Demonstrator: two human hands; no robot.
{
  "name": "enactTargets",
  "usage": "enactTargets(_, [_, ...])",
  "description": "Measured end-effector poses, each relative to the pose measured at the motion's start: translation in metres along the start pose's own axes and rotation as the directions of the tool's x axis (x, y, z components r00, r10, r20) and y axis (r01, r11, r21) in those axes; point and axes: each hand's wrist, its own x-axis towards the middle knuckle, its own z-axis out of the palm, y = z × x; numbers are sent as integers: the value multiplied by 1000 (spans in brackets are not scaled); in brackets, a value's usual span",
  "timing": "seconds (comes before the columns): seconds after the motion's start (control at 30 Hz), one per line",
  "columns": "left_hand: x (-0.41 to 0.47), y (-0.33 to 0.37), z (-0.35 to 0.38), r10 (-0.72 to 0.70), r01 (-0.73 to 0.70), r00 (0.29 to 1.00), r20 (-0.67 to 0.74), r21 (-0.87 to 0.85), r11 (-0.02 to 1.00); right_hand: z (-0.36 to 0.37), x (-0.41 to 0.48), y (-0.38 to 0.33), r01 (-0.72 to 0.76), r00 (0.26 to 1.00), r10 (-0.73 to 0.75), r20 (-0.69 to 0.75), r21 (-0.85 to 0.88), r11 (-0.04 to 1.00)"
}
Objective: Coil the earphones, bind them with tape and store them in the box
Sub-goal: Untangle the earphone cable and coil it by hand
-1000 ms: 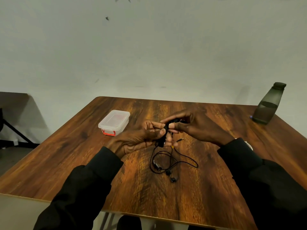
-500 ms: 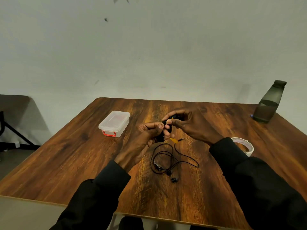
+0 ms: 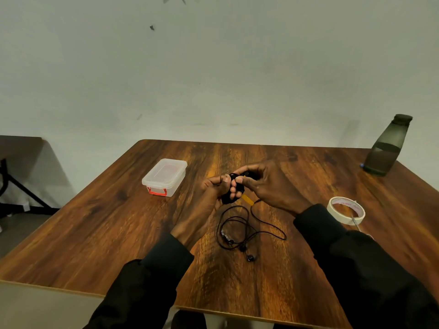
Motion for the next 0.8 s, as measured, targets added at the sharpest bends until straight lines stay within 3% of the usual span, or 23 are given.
enactTargets(0.2, [1, -1, 2, 89, -80, 996, -24, 255, 964, 2, -3, 4, 70, 996, -75, -46, -104, 992])
enactTargets(0.47, [-4, 7, -3, 207, -234, 972, 109, 482, 844, 5, -8, 10, 222, 961, -256, -107, -258, 940])
enactTargets(0.6, [-4, -1, -8, 137, -160, 987, 86, 418, 894, 6, -7, 7, 173, 979, -194, -69, -234, 957])
enactTargets(0.8, [8, 10, -23, -195, 181, 964, 183, 94, 979, -3, -3, 7, -1, 996, 1, 87, 1, 1000])
